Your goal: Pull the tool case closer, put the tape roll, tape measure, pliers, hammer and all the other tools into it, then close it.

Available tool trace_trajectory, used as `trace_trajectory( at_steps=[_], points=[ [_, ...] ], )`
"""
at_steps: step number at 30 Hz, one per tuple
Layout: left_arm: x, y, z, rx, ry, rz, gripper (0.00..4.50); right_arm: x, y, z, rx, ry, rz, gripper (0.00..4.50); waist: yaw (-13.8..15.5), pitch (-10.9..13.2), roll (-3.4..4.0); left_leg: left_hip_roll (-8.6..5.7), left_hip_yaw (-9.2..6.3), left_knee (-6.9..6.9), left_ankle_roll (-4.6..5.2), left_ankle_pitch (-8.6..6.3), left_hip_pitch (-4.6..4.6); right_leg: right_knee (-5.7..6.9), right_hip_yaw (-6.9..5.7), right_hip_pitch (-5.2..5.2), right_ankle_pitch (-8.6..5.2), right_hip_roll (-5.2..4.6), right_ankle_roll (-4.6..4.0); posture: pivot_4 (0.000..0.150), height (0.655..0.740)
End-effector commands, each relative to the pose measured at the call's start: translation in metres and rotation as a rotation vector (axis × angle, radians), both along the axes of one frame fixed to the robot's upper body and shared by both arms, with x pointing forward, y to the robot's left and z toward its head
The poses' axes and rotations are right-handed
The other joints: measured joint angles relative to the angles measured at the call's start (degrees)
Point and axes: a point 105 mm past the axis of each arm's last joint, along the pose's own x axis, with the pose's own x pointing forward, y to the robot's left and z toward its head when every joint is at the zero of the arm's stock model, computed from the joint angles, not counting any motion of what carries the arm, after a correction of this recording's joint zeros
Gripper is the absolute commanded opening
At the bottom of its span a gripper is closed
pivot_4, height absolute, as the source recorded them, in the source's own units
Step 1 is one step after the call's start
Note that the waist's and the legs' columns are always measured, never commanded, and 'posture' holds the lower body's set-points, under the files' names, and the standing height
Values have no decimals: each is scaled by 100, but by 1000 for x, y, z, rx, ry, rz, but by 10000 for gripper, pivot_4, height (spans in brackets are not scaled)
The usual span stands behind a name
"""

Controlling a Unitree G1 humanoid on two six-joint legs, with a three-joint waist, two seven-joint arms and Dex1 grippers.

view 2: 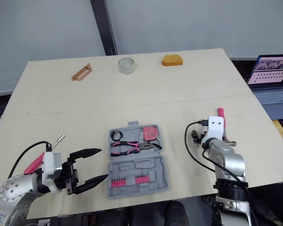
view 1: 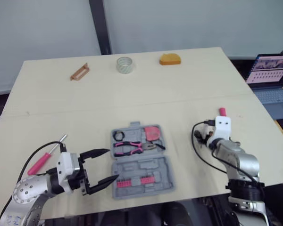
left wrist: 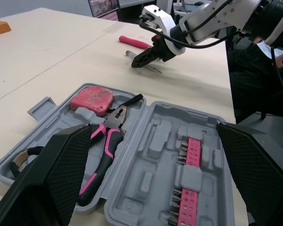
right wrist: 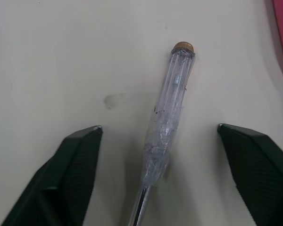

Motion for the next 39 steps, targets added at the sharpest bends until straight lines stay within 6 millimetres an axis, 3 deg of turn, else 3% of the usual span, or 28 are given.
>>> trace_trajectory(
  at_steps=[1,5,6,13,20,25,30,35,39],
  points=[
    [-3,-5,7,4,-39,-11,45000,-1,2,2,11,-7,-2,21902,1,0,0,0,0,0,0,0,0,0,0,0,0,0,0,1500,7400],
    [-2,-5,7,7,-39,-8,45000,1,2,2,11,-8,1,2205,1,0,0,0,0,0,0,0,0,0,0,0,0,0,0,1500,7400],
    [-1,-5,6,8,-38,-6,45000,1,2,3,10,-9,2,816,3,0,0,0,0,0,0,0,0,0,0,0,0,0,0,1500,7400],
    [-1,1,-6,9,-29,9,45000,1,1,6,7,-15,6,816,2,0,0,0,0,0,0,0,0,0,0,0,0,0,0,1500,7400],
    [-2,5,-12,18,-35,7,45000,-4,5,26,-33,-23,131,816,12,2,5,0,1,0,0,0,-4,-2,0,-2,0,0,0,1500,7400],
    [-5,11,-12,32,-32,-14,45000,-21,34,47,-126,6,497,816,8,4,8,0,4,-2,1,0,-5,-5,1,-5,0,0,0,1500,7400],
    [-3,24,-8,52,-37,-5,45000,-63,64,62,-235,127,961,816,16,5,8,1,2,-4,1,-1,-5,-12,-1,-2,0,0,0,1500,7400],
    [-4,36,-7,81,-35,1,45000,-88,86,73,-299,227,1239,816,10,6,7,1,-1,-1,3,-2,-4,-16,-5,3,1,0,1,1500,7400],
    [-9,41,-8,90,-25,10,45000,-93,110,78,-321,248,1336,816,2,7,5,2,0,-4,2,-2,-5,-18,-5,0,1,0,1,1500,7400]
  ],
)
